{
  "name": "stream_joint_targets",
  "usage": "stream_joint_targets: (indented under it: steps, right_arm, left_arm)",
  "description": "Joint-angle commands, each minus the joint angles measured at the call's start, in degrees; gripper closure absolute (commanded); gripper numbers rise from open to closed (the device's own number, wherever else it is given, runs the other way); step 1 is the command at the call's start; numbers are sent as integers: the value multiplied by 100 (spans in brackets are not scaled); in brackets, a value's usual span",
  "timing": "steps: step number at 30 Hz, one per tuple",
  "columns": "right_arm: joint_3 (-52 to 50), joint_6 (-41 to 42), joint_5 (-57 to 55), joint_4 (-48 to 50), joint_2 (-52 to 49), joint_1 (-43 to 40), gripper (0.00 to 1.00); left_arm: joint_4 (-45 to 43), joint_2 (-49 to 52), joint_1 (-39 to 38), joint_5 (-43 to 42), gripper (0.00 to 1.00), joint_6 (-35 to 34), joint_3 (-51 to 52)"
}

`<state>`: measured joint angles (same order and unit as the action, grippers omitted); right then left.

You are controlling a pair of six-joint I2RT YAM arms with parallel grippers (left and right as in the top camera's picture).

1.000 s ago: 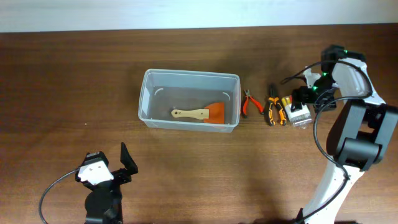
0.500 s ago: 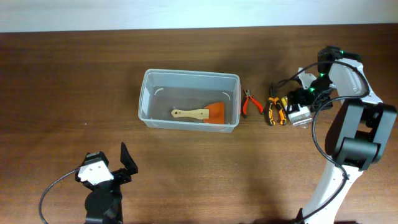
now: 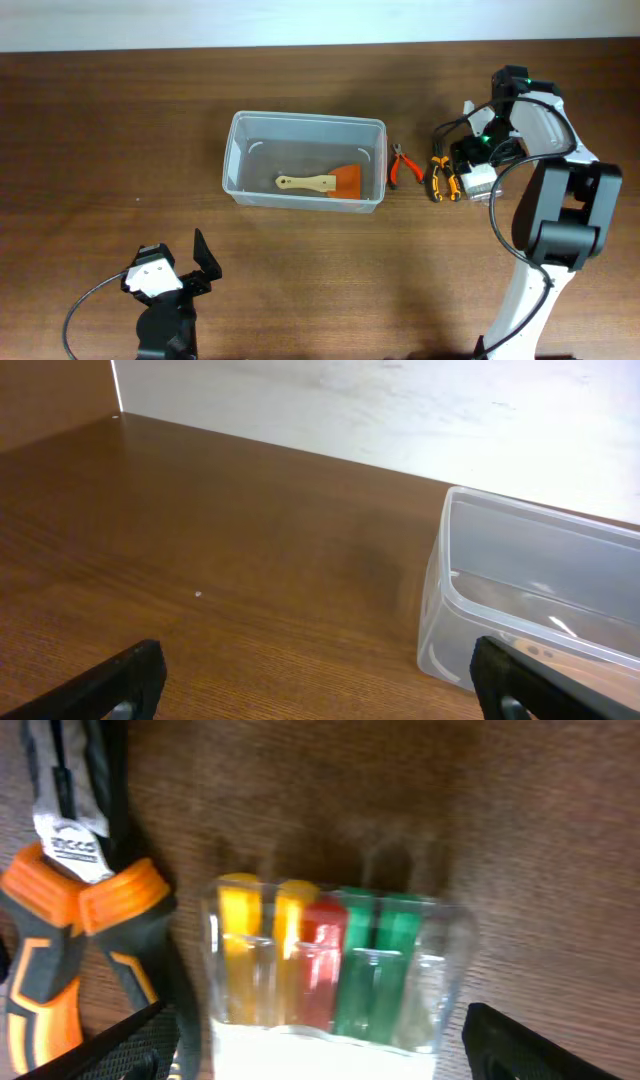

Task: Pack container
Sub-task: 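Move the right gripper to the bit case and grasp it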

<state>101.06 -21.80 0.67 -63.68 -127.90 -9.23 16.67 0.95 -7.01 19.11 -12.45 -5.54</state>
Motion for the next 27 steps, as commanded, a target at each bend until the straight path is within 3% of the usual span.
stream_joint_targets:
  steps: [1,8,14,18,22,27]
  right_arm:
    - [-57,387,-157,-50,-221,9,9]
    - [-70,634,-138,-55,-299,7,30]
    - [-260,734,-160,31,-299,-28,30]
    - [-234,796,-157,-2,-297,-31,41]
    - [334,1036,-133,-424,-227,-52,55]
    - [1451,1401,192,-988,190,7,60]
  left_arm:
    - [4,-26,-24,22,1,50,22]
    - [4,-26,-24,20,1,50,22]
    - [4,-26,-24,20,1,50,22]
    - [4,-26,-24,22,1,50,22]
    - [4,-26,-24,20,1,50,22]
    - [4,-26,-24,22,1,50,22]
